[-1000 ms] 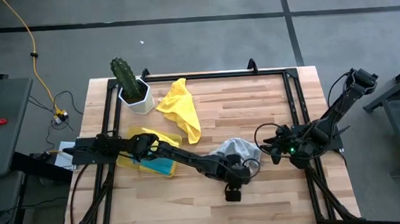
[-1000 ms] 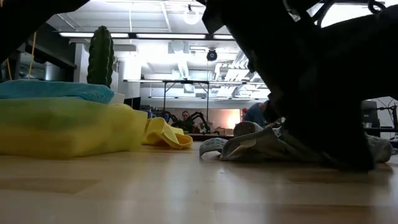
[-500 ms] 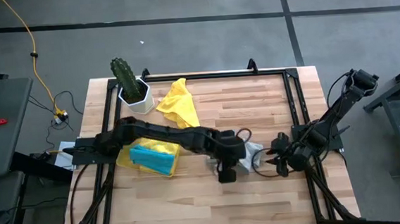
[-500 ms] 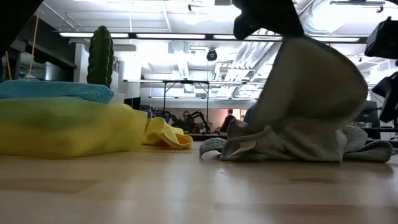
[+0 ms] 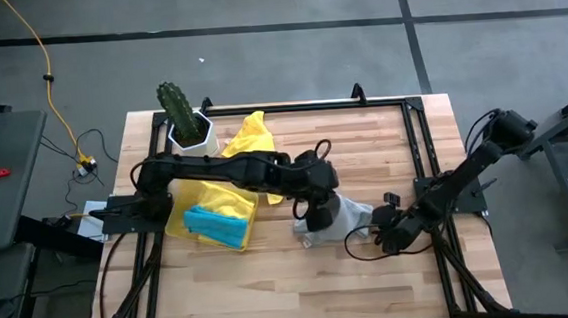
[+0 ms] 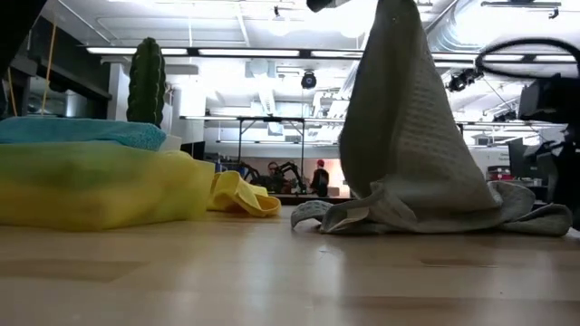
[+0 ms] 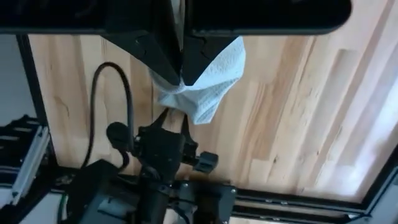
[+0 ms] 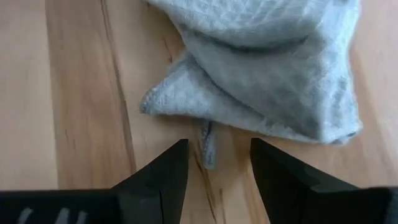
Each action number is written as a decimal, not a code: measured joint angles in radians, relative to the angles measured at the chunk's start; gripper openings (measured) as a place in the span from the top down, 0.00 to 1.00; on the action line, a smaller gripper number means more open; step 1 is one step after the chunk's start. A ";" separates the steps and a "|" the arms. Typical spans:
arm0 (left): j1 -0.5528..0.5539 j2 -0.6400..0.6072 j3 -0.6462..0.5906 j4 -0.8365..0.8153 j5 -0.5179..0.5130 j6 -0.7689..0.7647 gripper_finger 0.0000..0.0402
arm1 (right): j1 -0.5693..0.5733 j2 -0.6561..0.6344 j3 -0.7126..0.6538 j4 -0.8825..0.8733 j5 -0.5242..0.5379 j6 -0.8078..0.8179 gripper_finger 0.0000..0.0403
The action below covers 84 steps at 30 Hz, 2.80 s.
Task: Fold microfiber towels
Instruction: Fold the gray microfiber towel
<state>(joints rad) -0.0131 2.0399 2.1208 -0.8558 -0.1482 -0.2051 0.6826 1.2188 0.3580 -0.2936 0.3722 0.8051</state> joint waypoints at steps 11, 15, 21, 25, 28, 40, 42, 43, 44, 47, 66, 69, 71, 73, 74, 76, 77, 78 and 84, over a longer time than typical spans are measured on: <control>0.027 0.004 -0.001 -0.060 -0.021 0.061 1.00 | -0.012 0.065 0.030 0.016 -0.001 0.124 0.88; 0.063 -0.010 -0.001 -0.101 -0.022 0.078 1.00 | -0.001 0.041 0.104 -0.085 -0.112 0.183 0.96; 0.126 -0.033 0.000 -0.123 -0.009 0.056 1.00 | 0.041 -0.135 0.292 -0.329 -0.164 0.104 0.99; 0.160 -0.031 0.000 -0.131 0.075 -0.001 1.00 | 0.057 -0.272 0.408 -0.508 -0.154 0.078 1.00; 0.164 -0.008 0.000 -0.136 0.091 -0.028 1.00 | 0.056 -0.363 0.469 -0.658 -0.035 0.108 1.00; 0.163 0.186 -0.001 -0.188 -0.009 -0.037 0.98 | -0.022 -0.505 0.339 -0.888 0.114 0.372 1.00; 0.170 0.226 -0.001 -0.181 -0.009 0.012 0.95 | -0.022 -0.505 0.307 -0.863 0.113 0.397 1.00; 0.174 0.242 -0.001 -0.174 0.000 0.038 0.93 | -0.022 -0.505 0.295 -0.853 0.113 0.407 1.00; 0.180 0.254 -0.001 -0.173 0.009 0.063 0.90 | -0.022 -0.504 0.286 -0.846 0.114 0.417 1.00; 0.205 0.266 -0.002 -0.177 0.009 0.127 0.82 | -0.022 -0.505 0.280 -0.838 0.129 0.435 1.00; 0.076 0.170 0.000 -0.112 0.225 0.131 0.51 | -0.022 -0.505 0.282 -0.838 0.151 0.436 1.00; -0.035 0.206 -0.001 -0.046 0.209 0.154 0.51 | -0.022 -0.505 0.282 -0.838 0.151 0.436 1.00; -0.107 0.235 -0.001 0.016 0.157 0.172 0.51 | -0.022 -0.505 0.282 -0.838 0.151 0.436 1.00; -0.173 0.265 -0.001 0.062 0.084 0.193 0.51 | -0.022 -0.505 0.282 -0.839 0.151 0.435 1.00; -0.200 0.283 -0.001 0.091 0.051 0.200 0.52 | -0.022 -0.505 0.282 -0.839 0.151 0.434 1.00; -0.243 0.319 -0.001 0.116 0.000 0.197 0.52 | -0.022 -0.505 0.282 -0.839 0.151 0.431 1.00; -0.254 0.337 -0.001 0.124 -0.007 0.185 0.52 | -0.022 -0.505 0.282 -0.838 0.151 0.428 1.00; -0.260 0.352 -0.001 0.127 -0.011 0.154 0.52 | -0.022 -0.505 0.282 -0.839 0.151 0.427 1.00; -0.234 0.393 -0.001 0.120 -0.053 -0.016 0.52 | -0.022 -0.505 0.282 -0.839 0.150 0.418 1.00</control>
<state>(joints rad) -0.2473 2.4330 2.1197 -0.7358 -0.2010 -0.2212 0.6609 0.7136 0.6399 -1.1324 0.5224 1.2228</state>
